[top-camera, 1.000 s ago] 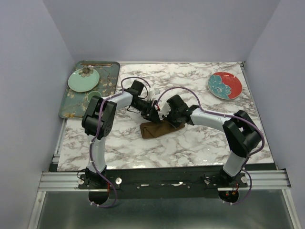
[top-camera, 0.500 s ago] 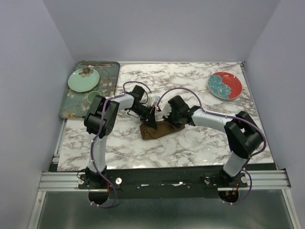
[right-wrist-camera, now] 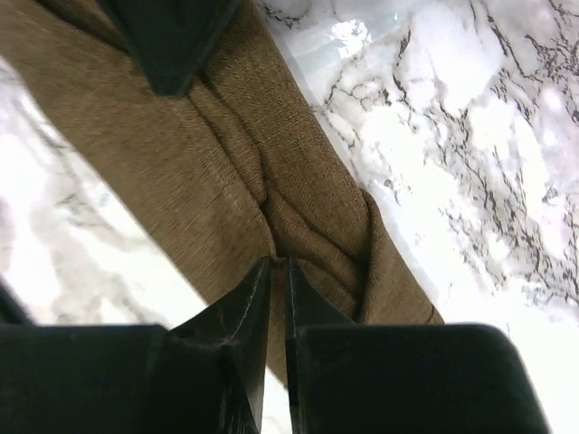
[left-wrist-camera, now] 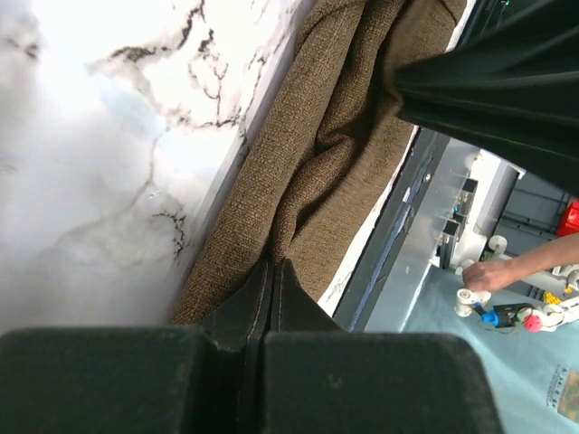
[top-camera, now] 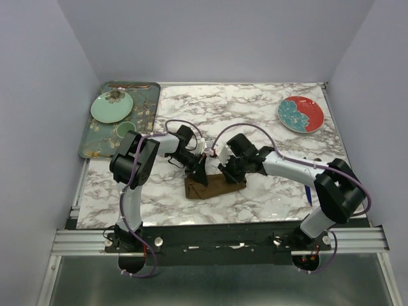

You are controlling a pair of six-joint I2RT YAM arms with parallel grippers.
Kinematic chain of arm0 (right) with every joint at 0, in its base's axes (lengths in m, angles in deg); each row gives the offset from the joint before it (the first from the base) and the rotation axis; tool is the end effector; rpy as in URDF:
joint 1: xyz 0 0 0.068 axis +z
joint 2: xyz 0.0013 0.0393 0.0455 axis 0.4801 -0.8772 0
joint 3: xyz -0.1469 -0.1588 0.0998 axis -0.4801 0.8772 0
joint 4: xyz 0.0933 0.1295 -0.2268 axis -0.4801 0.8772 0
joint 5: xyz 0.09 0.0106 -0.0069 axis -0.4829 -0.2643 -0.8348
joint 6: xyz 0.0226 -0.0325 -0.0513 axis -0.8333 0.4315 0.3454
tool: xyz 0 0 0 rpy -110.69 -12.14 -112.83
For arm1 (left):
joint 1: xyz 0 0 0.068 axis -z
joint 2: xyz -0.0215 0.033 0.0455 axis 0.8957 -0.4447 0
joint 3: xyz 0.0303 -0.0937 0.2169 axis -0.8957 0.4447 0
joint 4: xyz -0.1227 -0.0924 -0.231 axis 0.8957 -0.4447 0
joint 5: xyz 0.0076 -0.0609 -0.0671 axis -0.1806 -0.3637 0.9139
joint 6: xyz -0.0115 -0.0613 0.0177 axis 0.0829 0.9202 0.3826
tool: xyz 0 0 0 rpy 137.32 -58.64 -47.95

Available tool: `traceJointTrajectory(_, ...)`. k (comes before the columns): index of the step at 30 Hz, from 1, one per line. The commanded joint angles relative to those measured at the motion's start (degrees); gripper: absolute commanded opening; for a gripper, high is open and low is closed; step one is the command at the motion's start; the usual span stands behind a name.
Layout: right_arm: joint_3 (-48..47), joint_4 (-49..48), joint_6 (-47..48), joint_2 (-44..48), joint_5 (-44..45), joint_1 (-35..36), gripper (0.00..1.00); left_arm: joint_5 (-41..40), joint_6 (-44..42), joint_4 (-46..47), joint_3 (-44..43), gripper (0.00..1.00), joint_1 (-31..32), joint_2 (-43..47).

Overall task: Fold the napkin into a case and place the utensils inside
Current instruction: Stuff the top corner of the smaller-rectangle-folded napkin into the folded napkin.

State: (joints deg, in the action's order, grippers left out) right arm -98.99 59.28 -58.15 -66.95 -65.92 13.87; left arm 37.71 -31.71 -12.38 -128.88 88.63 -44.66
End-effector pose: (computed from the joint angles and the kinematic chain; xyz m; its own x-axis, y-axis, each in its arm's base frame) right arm 0.2374 0.2355 0.1184 -0.3859 -0.7518 -0.5347 -0.9055 0.4196 0.0635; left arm 0.2978 -0.1860 0.0566 -0.8971 0.4273 -0.1126 0.3182 0.4479 -0.8355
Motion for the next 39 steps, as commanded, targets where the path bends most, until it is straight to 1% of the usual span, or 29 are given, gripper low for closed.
traceJointTrajectory(1, -2.7, 3.6, -7.2, 5.8, -6.4, -3.4, 0.24, -0.7, -0.7, 0.9, 0.6, 0.00, 0.4, 1.5)
traceJointTrajectory(2, -4.0, 4.4, -7.8, 5.9, -8.7, -4.4, 0.27, -0.8, -1.0, 0.9, 0.4, 0.00, 0.3, 1.4)
traceJointTrajectory(3, -4.4, 4.8, -8.3, 6.0, -10.3, -5.4, 0.29, -0.8, -1.2, 0.7, 0.2, 0.00, 0.4, 1.1)
traceJointTrajectory(6, -6.6, 5.1, -11.1, 4.6, -15.5, -9.3, 0.31, -1.1, -2.0, 0.2, -0.8, 0.00, 0.4, 0.3)
traceJointTrajectory(7, -7.1, 5.1, -12.7, 2.7, -17.2, -11.3, 0.32, -1.1, -2.3, 0.2, -1.4, 0.00, 0.4, -0.1)
traceJointTrajectory(8, -7.7, 5.4, -13.2, 1.8, -20.4, -12.1, 0.33, -1.2, -2.8, 0.0, -1.7, 0.00, 0.4, -0.1)
traceJointTrajectory(11, -11.4, 7.3, -11.3, -3.4, -23.8, -13.1, 0.33, -1.5, -3.7, -0.5, -2.5, 0.00, 0.4, -0.3)
traceJointTrajectory(15, -14.6, 7.3, -10.2, -8.7, -27.2, -13.1, 0.34, -1.6, -4.8, -1.5, -3.8, 0.00, 0.4, -1.4)
traceJointTrajectory(18, -17.3, 7.5, -12.1, -12.8, -28.3, -13.1, 0.34, -1.6, -5.0, -1.6, -4.5, 0.00, 0.3, -1.9)
traceJointTrajectory(21, -18.1, 7.2, -14.5, -15.1, -29.2, -13.8, 0.33, -2.1, -5.3, -1.4, -4.8, 0.00, 0.4, -1.8)
traceJointTrajectory(27, -18.4, 6.5, -17.4, -17.5, -30.2, -15.1, 0.31, -2.3, -5.2, -0.2, -4.5, 0.00, 0.3, -1.6)
traceJointTrajectory(29, -18.8, 6.5, -19.6, -19.1, -30.7, -15.8, 0.31, -2.6, -5.0, 0.4, -4.1, 0.00, 0.4, -1.4)
traceJointTrajectory(39, -20.5, 8.0, -18.2, -24.5, -31.2, -16.1, 0.32, -3.2, -5.3, 1.7, -3.8, 0.00, 0.5, -0.6)
